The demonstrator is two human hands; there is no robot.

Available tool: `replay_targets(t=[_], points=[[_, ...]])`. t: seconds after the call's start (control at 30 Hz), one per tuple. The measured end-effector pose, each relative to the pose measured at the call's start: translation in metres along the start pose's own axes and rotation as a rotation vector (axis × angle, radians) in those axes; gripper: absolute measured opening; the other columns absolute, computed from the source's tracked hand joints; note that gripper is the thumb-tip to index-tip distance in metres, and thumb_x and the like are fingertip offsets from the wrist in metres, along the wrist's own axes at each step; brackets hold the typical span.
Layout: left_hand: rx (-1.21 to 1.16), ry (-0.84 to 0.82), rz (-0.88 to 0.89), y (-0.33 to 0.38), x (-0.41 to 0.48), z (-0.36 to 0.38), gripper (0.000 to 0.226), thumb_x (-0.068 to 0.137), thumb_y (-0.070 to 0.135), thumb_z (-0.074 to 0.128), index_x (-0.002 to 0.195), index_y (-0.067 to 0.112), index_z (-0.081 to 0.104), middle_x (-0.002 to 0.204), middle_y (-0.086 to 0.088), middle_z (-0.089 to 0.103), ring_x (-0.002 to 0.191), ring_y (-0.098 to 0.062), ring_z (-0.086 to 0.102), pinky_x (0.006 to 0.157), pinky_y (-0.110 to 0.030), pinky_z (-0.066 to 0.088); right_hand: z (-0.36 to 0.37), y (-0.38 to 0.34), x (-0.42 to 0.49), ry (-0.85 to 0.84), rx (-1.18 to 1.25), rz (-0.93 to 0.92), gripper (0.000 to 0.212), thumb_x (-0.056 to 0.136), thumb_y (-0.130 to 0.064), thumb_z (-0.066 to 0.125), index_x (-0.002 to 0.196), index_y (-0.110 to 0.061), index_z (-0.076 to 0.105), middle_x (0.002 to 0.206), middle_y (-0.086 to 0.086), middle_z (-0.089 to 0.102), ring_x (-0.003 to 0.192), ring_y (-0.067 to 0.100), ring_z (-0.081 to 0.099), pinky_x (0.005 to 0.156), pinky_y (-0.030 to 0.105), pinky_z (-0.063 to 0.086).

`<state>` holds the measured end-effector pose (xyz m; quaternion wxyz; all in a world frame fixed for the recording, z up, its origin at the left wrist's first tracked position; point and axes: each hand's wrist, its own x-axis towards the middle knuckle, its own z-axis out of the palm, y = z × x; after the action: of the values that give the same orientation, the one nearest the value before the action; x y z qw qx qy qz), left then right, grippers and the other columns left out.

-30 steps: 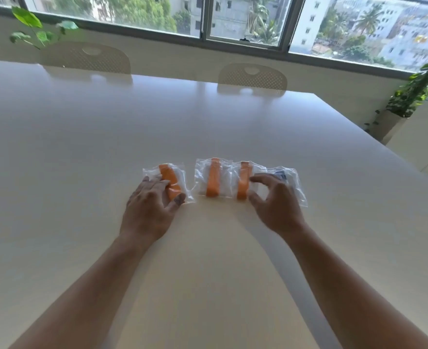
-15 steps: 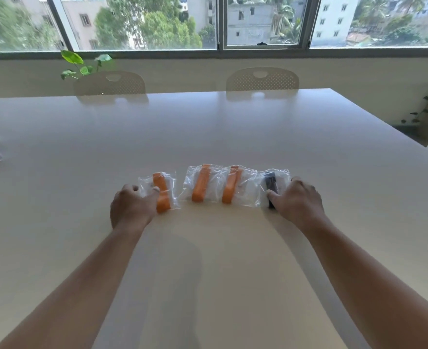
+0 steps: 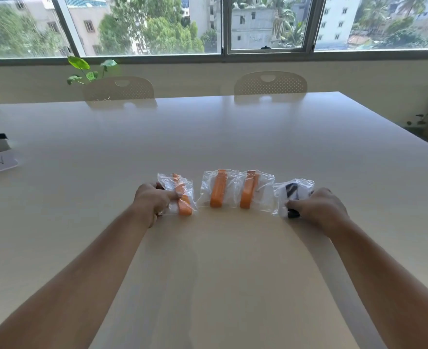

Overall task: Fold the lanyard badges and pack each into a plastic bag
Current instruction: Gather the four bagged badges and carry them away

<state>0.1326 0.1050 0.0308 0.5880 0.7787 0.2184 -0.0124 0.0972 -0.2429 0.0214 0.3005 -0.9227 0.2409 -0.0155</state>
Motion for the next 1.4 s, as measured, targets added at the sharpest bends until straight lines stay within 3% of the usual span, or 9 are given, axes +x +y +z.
replay_targets(t=[0.3,0.57,0.7,0.83,0.9,1.13,1.23,1.3,1.4], points=[[-0.212,-0.077,0.14,0.038,-0.005,0.014,0.015,0.086,-0.001,0.07,0.091,0.011,0.061,0.104,-0.014,0.071,0.092,-0.031,0.073,0.083,-0.049,0.06,0.014,0.018,-0.012,0.252,0.136,-0.109,0.035,0.076,-0.051,0.07,0.072,-0.017,0.06,0.069,0.002,0.064,0.075,0.031,0.06,0.062,0.033,0.041],[-0.211,-0.293,-0.001,0.05,-0.012,0.064,0.027,0.088,-0.007,0.066,0.114,-0.002,0.058,0.107,-0.023,0.071,0.067,-0.027,0.072,0.064,-0.037,0.064,0.021,0.025,-0.012,0.355,0.272,-0.111,0.025,0.084,-0.039,0.068,0.09,-0.018,0.056,0.076,0.004,0.059,0.075,0.025,0.051,0.068,0.032,0.038],[0.019,-0.179,0.078,0.043,-0.006,0.079,0.013,0.078,-0.001,0.074,0.087,0.001,0.065,0.088,-0.017,0.072,0.059,-0.02,0.069,0.053,-0.027,0.059,0.021,0.025,-0.013,0.35,0.283,-0.117,0.025,0.084,-0.04,0.067,0.089,-0.019,0.056,0.074,0.001,0.058,0.074,0.024,0.051,0.067,0.031,0.036],[0.399,-0.079,0.153,0.041,-0.005,0.082,0.052,0.067,0.044,0.082,0.105,0.012,0.066,0.113,-0.007,0.067,0.104,-0.027,0.064,0.091,-0.037,0.054,0.021,0.025,-0.013,0.352,0.316,-0.115,0.024,0.084,-0.04,0.067,0.088,-0.019,0.055,0.073,0.0,0.058,0.073,0.024,0.051,0.067,0.03,0.036],[0.44,-0.082,0.161,0.041,-0.005,0.083,0.062,0.065,0.05,0.085,0.112,0.015,0.063,0.117,-0.006,0.066,0.11,-0.028,0.062,0.098,-0.039,0.051,0.02,0.025,-0.012,0.355,0.362,-0.107,0.022,0.086,-0.039,0.065,0.088,-0.02,0.055,0.074,-0.001,0.059,0.074,0.024,0.052,0.068,0.03,0.036],[0.115,-0.141,0.054,0.039,-0.009,0.082,0.044,0.059,0.015,0.094,0.091,0.007,0.064,0.097,-0.013,0.07,0.079,-0.026,0.071,0.079,-0.042,0.061,0.011,0.019,-0.013,0.271,0.684,0.007,0.016,0.079,-0.029,0.063,0.087,-0.016,0.059,0.079,0.007,0.071,0.07,0.026,0.07,0.069,0.044,0.059],[-0.033,-0.159,-0.01,0.036,-0.012,0.076,0.059,0.059,0.006,0.093,0.107,0.0,0.059,0.097,-0.017,0.069,0.07,-0.025,0.071,0.054,-0.034,0.059,0.01,0.014,-0.016,0.174,0.842,0.032,0.018,0.078,-0.016,0.069,0.095,-0.012,0.061,0.086,0.011,0.074,0.07,0.022,0.073,0.057,0.03,0.057],[-0.101,-0.169,-0.022,0.032,-0.012,0.071,0.047,0.062,0.005,0.092,0.096,0.003,0.06,0.082,-0.013,0.069,0.052,-0.019,0.07,0.039,-0.025,0.051,0.01,0.009,-0.018,0.105,0.908,0.053,0.023,0.08,-0.011,0.071,0.102,-0.009,0.064,0.087,0.01,0.073,0.071,0.021,0.073,0.057,0.026,0.055],[-0.173,-0.228,-0.013,0.023,-0.01,0.064,0.025,0.071,0.001,0.086,0.082,0.005,0.064,0.067,-0.008,0.072,0.047,-0.016,0.07,0.039,-0.023,0.051,0.007,-0.002,-0.02,0.037,0.915,0.083,0.012,0.082,-0.01,0.074,0.091,-0.006,0.068,0.081,0.011,0.072,0.065,0.018,0.07,0.063,0.028,0.058]])
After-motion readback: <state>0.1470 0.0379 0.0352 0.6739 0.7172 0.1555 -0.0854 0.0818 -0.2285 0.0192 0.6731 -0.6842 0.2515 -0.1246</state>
